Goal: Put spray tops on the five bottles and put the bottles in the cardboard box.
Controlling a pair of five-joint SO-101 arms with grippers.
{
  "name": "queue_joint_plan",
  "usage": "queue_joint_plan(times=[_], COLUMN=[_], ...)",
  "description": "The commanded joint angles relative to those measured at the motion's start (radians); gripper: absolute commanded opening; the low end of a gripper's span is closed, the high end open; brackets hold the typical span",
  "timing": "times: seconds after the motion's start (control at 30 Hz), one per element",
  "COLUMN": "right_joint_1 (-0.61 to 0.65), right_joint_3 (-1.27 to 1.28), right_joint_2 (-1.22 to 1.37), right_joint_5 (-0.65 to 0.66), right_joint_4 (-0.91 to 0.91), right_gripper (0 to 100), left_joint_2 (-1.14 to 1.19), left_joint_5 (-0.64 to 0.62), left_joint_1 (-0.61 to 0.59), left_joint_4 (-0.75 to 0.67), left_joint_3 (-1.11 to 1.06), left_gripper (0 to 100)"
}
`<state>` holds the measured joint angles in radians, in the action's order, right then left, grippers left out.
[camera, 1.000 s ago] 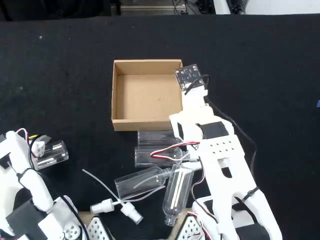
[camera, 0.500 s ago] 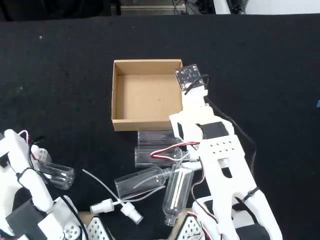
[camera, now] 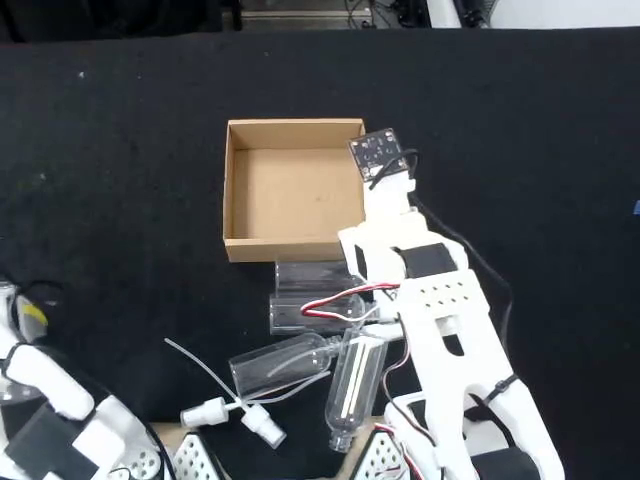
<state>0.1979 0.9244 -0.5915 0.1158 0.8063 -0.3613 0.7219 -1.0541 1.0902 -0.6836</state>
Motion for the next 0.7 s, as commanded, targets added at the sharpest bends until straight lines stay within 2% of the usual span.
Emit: queue_joint_plan(times=[0.0, 0.2, 0.33, 0.67], right_joint_1=[0.018, 0.018, 0.018, 0.018], right_joint_3=[-0.007, 0.005, 0.012, 0.010], right_joint_2=[-0.050, -0.054, -0.056, -0.056], right_joint_5=[0.002, 0.003, 0.003, 0.003], right_joint_4=[-0.020, -0.026, -0.028, -0.028], right_gripper=[21.9, 21.9, 21.9, 21.9], left_joint_2=[-0.012, 0.046, 0.135, 0.400], left_joint_5=[0.098, 0.117, 0.144, 0.150], left_joint_1=[-0.041, -0.071, -0.068, -0.045], left_joint_4=[-0.063, -0.072, -0.057, 0.176], left_joint_3=[-0.005, 0.015, 0.110, 0.549], left_gripper=[16, 36, 33, 31])
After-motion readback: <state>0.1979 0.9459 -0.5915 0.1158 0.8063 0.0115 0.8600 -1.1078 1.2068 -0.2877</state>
